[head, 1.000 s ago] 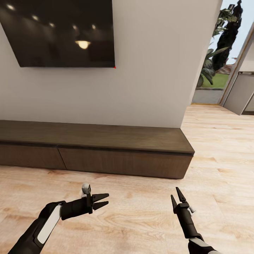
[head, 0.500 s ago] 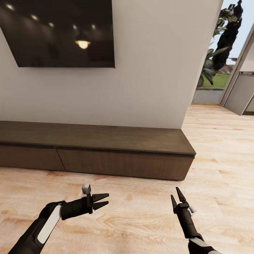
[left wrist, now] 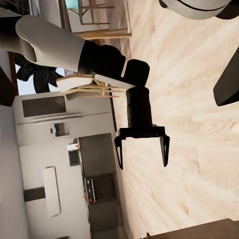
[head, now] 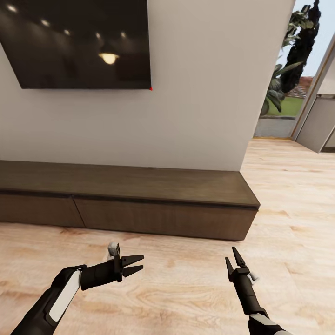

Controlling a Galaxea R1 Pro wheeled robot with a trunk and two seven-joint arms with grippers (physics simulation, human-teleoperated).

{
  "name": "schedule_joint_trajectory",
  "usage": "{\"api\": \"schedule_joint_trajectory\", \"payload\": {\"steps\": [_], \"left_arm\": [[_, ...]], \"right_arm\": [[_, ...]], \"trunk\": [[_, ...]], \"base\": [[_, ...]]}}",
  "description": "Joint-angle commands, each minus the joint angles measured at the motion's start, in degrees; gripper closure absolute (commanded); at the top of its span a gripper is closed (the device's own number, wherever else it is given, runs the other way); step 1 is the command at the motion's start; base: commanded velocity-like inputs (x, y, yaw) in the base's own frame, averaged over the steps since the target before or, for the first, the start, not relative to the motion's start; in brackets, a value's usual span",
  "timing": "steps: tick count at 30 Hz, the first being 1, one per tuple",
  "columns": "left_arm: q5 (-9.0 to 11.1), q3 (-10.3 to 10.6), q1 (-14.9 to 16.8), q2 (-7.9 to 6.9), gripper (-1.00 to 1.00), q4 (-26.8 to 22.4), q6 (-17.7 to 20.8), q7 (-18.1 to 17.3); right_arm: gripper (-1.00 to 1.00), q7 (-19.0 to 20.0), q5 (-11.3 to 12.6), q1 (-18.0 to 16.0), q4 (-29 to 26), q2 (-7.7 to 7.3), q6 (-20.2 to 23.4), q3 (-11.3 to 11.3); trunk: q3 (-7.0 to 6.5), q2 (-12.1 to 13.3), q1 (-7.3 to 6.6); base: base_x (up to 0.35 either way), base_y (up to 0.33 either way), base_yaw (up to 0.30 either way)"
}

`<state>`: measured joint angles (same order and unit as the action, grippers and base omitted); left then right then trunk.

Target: Place each of the two pumpkins and all three candles from the living room inside a cabinet in the living room (use any cabinet), then make sure every cabinet is closed, and position the cauldron so it is next to a table in the living room.

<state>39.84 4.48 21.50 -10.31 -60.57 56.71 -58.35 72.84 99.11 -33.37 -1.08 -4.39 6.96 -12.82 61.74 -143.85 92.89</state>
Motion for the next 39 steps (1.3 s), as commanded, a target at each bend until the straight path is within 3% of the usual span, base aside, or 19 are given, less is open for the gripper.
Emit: {"api": "schedule_joint_trajectory", "payload": {"steps": [1, 16, 27, 32, 39], "left_arm": [[0.2, 0.1, 0.0, -0.05, -1.00, 0.0, 0.2, -0.1], [0.2, 0.1, 0.0, 0.09, -1.00, 0.0, 0.2, -0.1], [0.2, 1.4, -0.1, 0.57, -1.00, 0.0, 0.2, -0.1], [0.2, 2.3, -0.1, 0.63, -1.00, 0.0, 0.2, -0.1], [0.2, 2.4, -0.1, 0.71, -1.00, 0.0, 0.2, -0.2]], "right_arm": [[-1.00, 0.2, 0.6, 0.0, 0.0, -0.01, 0.6, -0.5], [-1.00, 0.3, 0.7, 0.0, 0.0, -0.04, 0.6, -0.4], [-1.00, 0.1, 0.9, 0.0, -0.1, -0.14, 0.7, -0.2], [-1.00, -5.6, 2.2, 0.0, -0.3, -0.84, 0.7, -0.2], [-1.00, -9.6, 2.8, -0.4, -0.5, -2.13, 0.8, -0.2]], "trunk": [[0.05, 0.0, 0.00], [0.05, 0.0, 0.00], [0.05, 0.0, 0.00], [0.05, 0.0, 0.00], [0.05, 0.0, 0.00]], "base": [[0.047, 0.000, 0.000], [0.200, 0.000, 0.000], [0.042, 0.000, 0.000], [0.155, 0.000, 0.000], [0.033, 0.000, 0.000]]}}
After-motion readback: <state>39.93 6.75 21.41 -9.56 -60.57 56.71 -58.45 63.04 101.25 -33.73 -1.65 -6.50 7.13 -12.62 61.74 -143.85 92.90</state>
